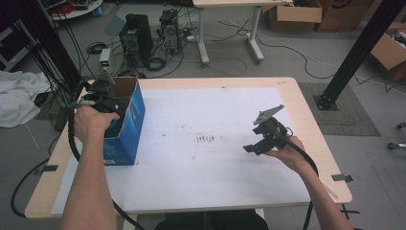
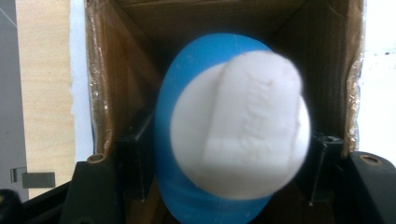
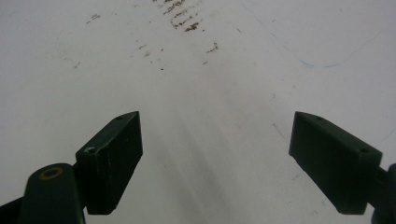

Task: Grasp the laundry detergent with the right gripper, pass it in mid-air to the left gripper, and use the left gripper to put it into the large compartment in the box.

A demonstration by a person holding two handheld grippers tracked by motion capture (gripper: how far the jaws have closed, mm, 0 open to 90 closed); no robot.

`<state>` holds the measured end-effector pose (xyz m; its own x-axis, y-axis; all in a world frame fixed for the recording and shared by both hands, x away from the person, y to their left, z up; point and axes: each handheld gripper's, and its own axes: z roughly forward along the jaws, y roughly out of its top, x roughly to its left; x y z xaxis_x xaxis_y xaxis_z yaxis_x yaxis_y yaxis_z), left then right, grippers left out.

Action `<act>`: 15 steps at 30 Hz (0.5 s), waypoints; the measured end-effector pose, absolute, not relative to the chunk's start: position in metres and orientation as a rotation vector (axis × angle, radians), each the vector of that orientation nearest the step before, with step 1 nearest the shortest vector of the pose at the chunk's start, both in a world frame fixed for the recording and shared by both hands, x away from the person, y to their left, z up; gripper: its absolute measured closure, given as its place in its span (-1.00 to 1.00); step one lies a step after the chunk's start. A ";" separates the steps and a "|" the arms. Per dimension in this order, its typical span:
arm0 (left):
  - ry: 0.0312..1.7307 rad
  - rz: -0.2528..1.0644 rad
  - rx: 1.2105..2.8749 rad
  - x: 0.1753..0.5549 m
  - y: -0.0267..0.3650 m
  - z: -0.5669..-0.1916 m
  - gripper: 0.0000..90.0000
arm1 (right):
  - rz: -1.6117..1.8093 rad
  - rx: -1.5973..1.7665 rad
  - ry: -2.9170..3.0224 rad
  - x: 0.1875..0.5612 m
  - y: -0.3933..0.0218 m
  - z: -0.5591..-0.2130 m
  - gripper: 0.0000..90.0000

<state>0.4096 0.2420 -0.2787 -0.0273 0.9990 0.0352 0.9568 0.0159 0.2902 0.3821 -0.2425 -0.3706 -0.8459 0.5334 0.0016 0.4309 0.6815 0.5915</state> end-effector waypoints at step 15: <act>2.088 0.351 2.076 0.409 0.241 -0.274 -0.27 | 0.880 0.788 2.726 0.380 -0.243 -0.371 -0.62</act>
